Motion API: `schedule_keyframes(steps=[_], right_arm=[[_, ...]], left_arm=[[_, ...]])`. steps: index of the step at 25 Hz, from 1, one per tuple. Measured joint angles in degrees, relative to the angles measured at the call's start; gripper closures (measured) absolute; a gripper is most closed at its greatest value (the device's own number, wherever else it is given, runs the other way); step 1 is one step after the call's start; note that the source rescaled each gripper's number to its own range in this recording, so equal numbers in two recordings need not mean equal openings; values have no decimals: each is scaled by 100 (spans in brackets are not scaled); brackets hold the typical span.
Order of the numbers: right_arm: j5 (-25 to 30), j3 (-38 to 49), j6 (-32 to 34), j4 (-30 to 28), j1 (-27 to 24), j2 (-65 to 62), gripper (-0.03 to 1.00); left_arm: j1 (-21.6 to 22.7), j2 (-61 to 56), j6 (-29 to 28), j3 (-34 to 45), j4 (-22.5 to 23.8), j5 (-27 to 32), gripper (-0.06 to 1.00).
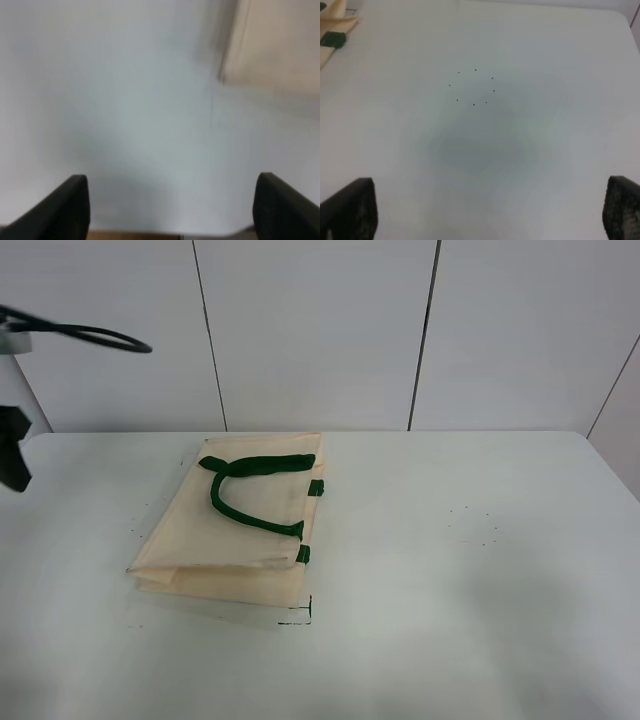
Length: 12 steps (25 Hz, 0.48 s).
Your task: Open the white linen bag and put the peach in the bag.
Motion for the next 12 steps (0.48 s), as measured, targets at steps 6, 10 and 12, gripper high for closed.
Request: schedule_keyframes(steps=[6,10,12], right_arm=[[0,0,0,0,0,0,-3],[0,0,0,0,0,0,-3],[0,0,0,0,0,0,-3]], left_arm=[[0,-2344,26,1664,0,11,-1],[0,-4009,129,2595,0,-12,-1],[0,-4815,155,2957,-6,-121,-1]])
